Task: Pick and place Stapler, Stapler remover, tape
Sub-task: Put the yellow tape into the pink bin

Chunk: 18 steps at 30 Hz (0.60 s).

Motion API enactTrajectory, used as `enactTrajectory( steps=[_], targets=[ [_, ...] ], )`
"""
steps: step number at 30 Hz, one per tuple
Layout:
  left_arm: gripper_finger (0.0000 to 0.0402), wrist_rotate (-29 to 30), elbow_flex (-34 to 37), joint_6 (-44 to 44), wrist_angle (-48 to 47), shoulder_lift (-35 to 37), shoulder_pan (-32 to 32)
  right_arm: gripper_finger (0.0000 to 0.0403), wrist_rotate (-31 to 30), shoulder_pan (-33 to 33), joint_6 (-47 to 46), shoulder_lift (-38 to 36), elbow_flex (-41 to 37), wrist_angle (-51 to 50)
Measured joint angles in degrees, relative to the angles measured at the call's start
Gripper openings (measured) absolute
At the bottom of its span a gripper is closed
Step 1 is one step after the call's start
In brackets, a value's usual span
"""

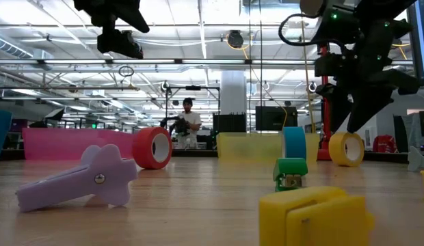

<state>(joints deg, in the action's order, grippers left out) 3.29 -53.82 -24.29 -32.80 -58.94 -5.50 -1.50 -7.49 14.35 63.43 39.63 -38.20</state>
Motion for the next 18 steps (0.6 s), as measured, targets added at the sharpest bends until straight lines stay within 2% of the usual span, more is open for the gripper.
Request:
enactTrajectory(
  steps=[13, 18],
  targets=[
    [0.0365, 0.02, 0.0, 0.2, -0.01, 0.0, -0.02, 0.0206, -3.15, -0.02, -0.02, 8.02, 0.01, 0.21],
    [0.0365, 0.02, 0.0, -0.07, 0.0, 0.0, -0.04, 0.0173, -3.04, 0.0, -0.07, 8.27, 0.01, 0.23]
  ],
)
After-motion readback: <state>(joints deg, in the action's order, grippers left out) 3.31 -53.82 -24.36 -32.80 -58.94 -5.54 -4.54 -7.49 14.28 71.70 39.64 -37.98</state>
